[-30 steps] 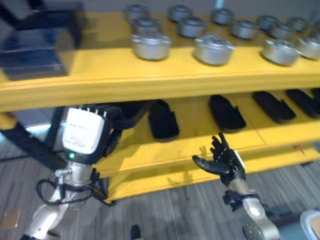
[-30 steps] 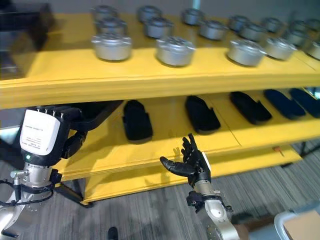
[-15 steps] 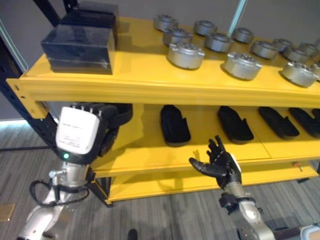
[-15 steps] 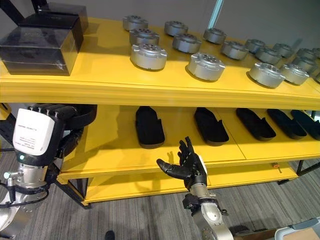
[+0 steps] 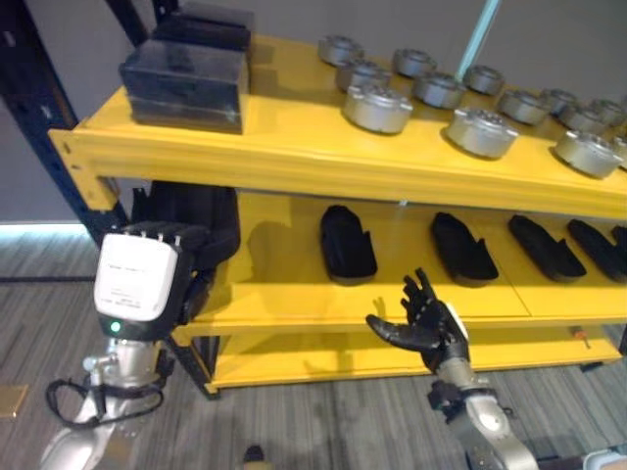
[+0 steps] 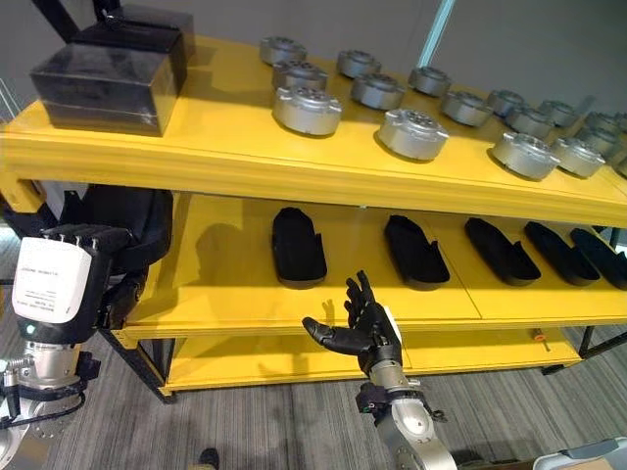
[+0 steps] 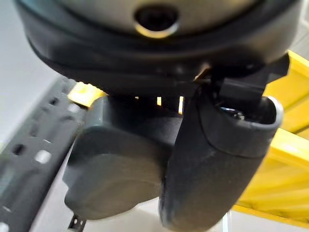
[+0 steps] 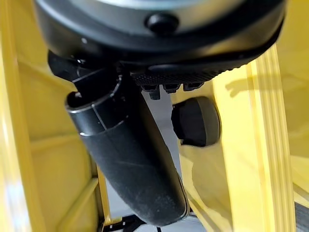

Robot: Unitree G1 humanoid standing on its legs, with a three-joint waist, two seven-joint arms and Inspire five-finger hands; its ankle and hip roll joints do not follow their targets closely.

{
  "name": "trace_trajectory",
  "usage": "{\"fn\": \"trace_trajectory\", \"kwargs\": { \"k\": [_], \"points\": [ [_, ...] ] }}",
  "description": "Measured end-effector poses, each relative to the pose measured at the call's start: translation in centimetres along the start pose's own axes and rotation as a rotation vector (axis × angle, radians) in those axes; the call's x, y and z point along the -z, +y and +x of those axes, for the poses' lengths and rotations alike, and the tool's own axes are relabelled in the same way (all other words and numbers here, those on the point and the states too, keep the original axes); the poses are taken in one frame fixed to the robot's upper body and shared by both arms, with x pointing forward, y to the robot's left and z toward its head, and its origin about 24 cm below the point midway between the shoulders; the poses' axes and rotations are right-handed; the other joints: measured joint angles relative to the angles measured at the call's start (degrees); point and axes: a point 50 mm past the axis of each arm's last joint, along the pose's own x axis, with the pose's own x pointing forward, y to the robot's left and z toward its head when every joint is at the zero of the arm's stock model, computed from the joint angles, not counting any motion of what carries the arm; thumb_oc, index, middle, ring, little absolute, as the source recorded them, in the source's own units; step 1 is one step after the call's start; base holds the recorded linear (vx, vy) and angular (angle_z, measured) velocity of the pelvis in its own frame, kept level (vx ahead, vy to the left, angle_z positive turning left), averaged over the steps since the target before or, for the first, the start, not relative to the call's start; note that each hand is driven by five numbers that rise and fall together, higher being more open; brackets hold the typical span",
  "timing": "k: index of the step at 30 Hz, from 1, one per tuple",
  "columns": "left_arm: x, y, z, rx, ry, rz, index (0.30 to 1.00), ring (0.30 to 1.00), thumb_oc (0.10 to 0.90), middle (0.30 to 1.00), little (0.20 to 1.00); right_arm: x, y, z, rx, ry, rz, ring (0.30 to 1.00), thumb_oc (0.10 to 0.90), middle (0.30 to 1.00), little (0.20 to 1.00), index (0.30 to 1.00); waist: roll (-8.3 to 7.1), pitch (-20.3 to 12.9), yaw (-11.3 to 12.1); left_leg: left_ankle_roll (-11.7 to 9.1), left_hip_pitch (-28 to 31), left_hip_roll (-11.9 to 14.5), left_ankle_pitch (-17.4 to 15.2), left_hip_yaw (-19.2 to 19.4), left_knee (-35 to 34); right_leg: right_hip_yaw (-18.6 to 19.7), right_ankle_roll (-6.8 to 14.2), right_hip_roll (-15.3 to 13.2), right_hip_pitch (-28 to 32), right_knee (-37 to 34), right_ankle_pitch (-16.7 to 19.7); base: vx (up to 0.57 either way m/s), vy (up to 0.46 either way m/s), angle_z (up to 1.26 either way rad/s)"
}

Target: Move parts from the plastic box to the shelf.

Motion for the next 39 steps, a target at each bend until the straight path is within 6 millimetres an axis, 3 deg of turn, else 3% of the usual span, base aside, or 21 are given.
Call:
{"fn": "trace_trajectory", "kwargs": {
  "k": [2,4,5,6,8,10,13,14,15,16,18,20,21,22,24,28,30,33,35,39],
  "points": [
    [-0.9,-0.3,0.6,-0.005,-0.054,-0.040,0.300,0.300,0.400,0.300,0.300,0.5,0.6,-0.2,-0.020,0.018,0.007,1.000,0.900,1.000,1.000,1.000,1.66,0.9,-0.4,0.7,-0.3,-0.1,-0.7,-0.5,-0.5,4.2,-0.9,-2.9,-5.9,8.3,6.4,0.00,0.060,0.23],
    [-1.6,-0.5,0.7,0.001,-0.089,-0.068,0.300,0.300,0.400,0.300,0.300,0.9,1.5,-0.3,-0.069,0.037,0.006,1.000,0.900,1.000,1.000,1.000,2.23,1.3,-0.4,2.2,1.1,-0.3,0.8,0.3,-5.2,6.4,0.3,-2.6,-11.1,10.5,3.2,0.06,-0.072,-0.09],
    [-1.9,-0.7,0.8,0.004,-0.103,-0.077,0.300,0.300,0.400,0.300,0.300,0.8,1.9,-0.1,-0.094,0.029,-0.002,1.000,0.900,1.000,1.000,1.000,3.59,2.1,-0.1,3.0,1.9,-0.2,2.9,0.2,-7.6,7.4,0.4,-0.3,-11.7,6.7,0.8,0.09,-0.162,-0.14],
    [-2.0,-0.9,1.0,0.009,-0.111,-0.083,0.300,0.300,0.400,0.300,0.300,0.7,2.0,-0.1,-0.099,0.027,-0.003,1.000,0.900,1.000,1.000,1.000,4.43,2.6,-0.5,2.2,2.1,-0.3,4.6,-0.4,-8.8,7.9,1.2,0.8,-11.3,1.3,0.4,0.09,-0.163,-0.01],
    [-2.2,-1.4,1.4,0.010,-0.119,-0.095,0.300,0.300,0.400,0.300,0.300,0.6,1.8,0.0,-0.097,0.024,-0.022,1.000,0.900,1.000,1.000,1.000,5.15,3.2,-1.3,1.8,2.2,-2.2,5.1,-0.1,-10.4,8.9,3.3,0.4,-9.4,-10.4,1.9,0.05,-0.144,0.24],
    [-2.4,-1.6,1.3,0.022,-0.124,-0.103,0.300,0.300,0.400,0.300,0.300,0.6,1.5,-0.1,-0.087,0.028,-0.031,1.000,0.900,1.000,1.000,1.000,5.52,4.4,-2.8,1.2,3.4,-3.5,5.5,-1.6,-11.7,11.3,3.8,1.6,-6.2,-14.1,3.5,0.10,-0.252,0.48],
    [-2.6,-1.6,1.2,0.030,-0.126,-0.110,0.300,0.300,0.400,0.300,0.300,0.7,0.7,-0.5,-0.081,0.043,-0.066,1.000,0.900,1.000,1.000,1.000,4.90,4.4,-2.6,0.2,3.7,-3.8,5.0,-1.4,-13.7,9.6,3.8,5.1,-2.6,-12.9,3.4,0.07,-0.135,0.34],
    [-2.5,-1.4,1.3,0.024,-0.125,-0.105,0.300,0.300,0.400,0.300,0.300,0.5,0.6,-0.7,-0.070,0.034,-0.055,1.000,0.900,1.000,1.000,1.000,1.48,4.0,-2.7,0.0,2.4,-5.5,3.3,-0.1,-11.1,8.7,3.8,5.1,-0.3,-14.3,0.7,0.07,-0.162,0.25],
    [-2.5,-1.4,1.3,0.024,-0.125,-0.105,0.300,0.300,0.400,0.300,0.300,0.5,0.6,-0.7,-0.070,0.034,-0.055,1.000,0.900,1.000,1.000,1.000,1.48,4.0,-2.7,0.0,2.4,-5.5,3.3,-0.1,-11.1,8.7,3.8,5.1,-0.3,-14.3,0.7,0.05,-0.168,0.49],
    [-2.3,-1.5,1.3,0.009,-0.084,-0.107,0.300,0.300,0.400,0.300,0.300,-0.8,-0.2,-0.4,-0.057,-0.011,-0.078,1.000,0.900,1.000,1.000,1.000,1.37,5.0,-3.2,1.7,-0.8,-5.2,3.8,1.1,-4.7,6.8,3.7,6.0,3.8,-15.0,-3.8,0.04,-0.179,0.29],
    [-2.2,-1.4,1.0,0.019,-0.077,-0.102,0.300,0.300,0.400,0.300,0.300,-0.9,-0.7,-0.5,-0.037,-0.011,-0.085,1.000,0.900,1.000,1.000,1.000,1.21,4.4,-3.2,-1.5,-1.1,-4.5,4.1,0.8,-7.4,7.0,1.5,7.6,2.7,-15.3,-4.7,0.04,-0.160,0.34],
    [-1.9,-1.1,1.3,0.011,-0.083,-0.086,0.300,0.300,0.400,0.300,0.300,-0.9,-0.8,-0.6,-0.029,-0.011,-0.082,1.000,0.900,1.000,1.000,1.000,-0.24,4.5,-3.4,-1.9,-2.6,-3.6,3.4,0.8,-5.5,5.7,1.1,7.1,1.3,-15.3,-4.8,0.04,-0.147,0.21],
    [-1.8,-1.2,1.1,0.030,-0.082,-0.081,0.300,0.300,0.400,0.300,0.300,-1.0,-1.1,-0.6,-0.016,-0.014,-0.081,1.000,0.900,1.000,1.000,1.000,0.35,4.5,-3.1,-0.1,-6.7,-1.0,-0.7,-1.7,8.8,5.6,1.1,7.9,0.7,-13.0,-5.9,0.04,-0.186,-0.06],
    [-1.7,-1.3,0.9,0.055,-0.082,-0.074,0.300,0.300,0.400,0.300,0.300,-0.8,-1.2,-0.9,-0.013,-0.006,-0.085,1.000,0.900,1.000,1.000,1.000,2.02,3.6,-3.5,-2.1,-4.7,1.4,-3.9,-3.9,6.8,6.0,1.2,9.8,0.5,-10.9,-6.8,0.03,-0.147,-0.14],
    [-1.7,-1.2,0.9,0.056,-0.081,-0.076,0.300,0.300,0.400,0.300,0.300,-0.7,-0.9,-1.1,-0.027,-0.003,-0.074,1.000,0.900,1.000,1.000,1.000,1.02,2.9,-4.1,-2.7,-2.7,1.4,-0.9,-3.7,1.6,5.6,-0.6,9.3,-0.7,-10.4,-5.6,0.01,-0.108,-0.06],
    [-1.3,-1.1,1.1,0.046,-0.043,-0.083,0.300,0.300,0.400,0.300,0.300,-1.2,-0.5,-0.8,-0.052,-0.029,-0.071,1.000,0.900,1.000,1.000,1.000,1.30,3.0,-4.6,-3.1,-1.4,2.1,3.6,-4.3,-4.8,5.6,-0.5,10.5,-2.3,-10.4,-6.1,0.02,-0.098,0.04],
    [-1.3,-1.1,1.0,0.046,-0.033,-0.090,0.300,0.300,0.400,0.300,0.300,-1.3,-0.5,-0.7,-0.054,-0.032,-0.075,1.000,0.900,1.000,1.000,1.000,1.95,2.8,-4.5,-4.1,-0.9,3.4,5.5,-4.7,-7.3,5.5,-0.7,12.5,-1.9,-11.5,-6.6,0.02,-0.082,0.05],
    [-1.4,-1.4,0.5,0.056,-0.004,-0.124,0.300,0.300,0.400,0.300,0.300,-1.6,-0.8,-0.6,-0.056,-0.033,-0.098,1.000,0.900,1.000,1.000,1.000,5.11,3.2,-4.6,-5.4,1.9,6.0,8.6,-4.6,-13.1,5.4,-2.6,15.1,-2.3,-10.4,-7.9,0.00,-0.095,-0.06],
    [-1.4,-1.4,0.4,0.056,0.003,-0.130,0.300,0.300,0.400,0.300,0.300,-1.7,-1.2,-0.7,-0.055,-0.027,-0.119,1.000,0.900,1.000,1.000,1.000,6.33,3.3,-4.9,-6.2,3.1,7.4,9.8,-4.6,-15.5,5.4,-3.5,16.5,-2.6,-9.9,-8.8,0.01,-0.120,-0.07],
    [-1.6,-1.5,0.4,0.047,0.018,-0.143,0.300,0.300,0.400,0.300,0.300,-1.8,-1.4,-0.7,-0.057,-0.032,-0.133,1.000,0.900,1.000,1.000,1.000,6.85,3.2,-4.8,-6.7,3.1,9.0,11.1,-4.4,-17.7,5.5,-4.6,18.0,-4.2,-8.7,-9.8,0.01,-0.076,-0.04]
  ]
}}
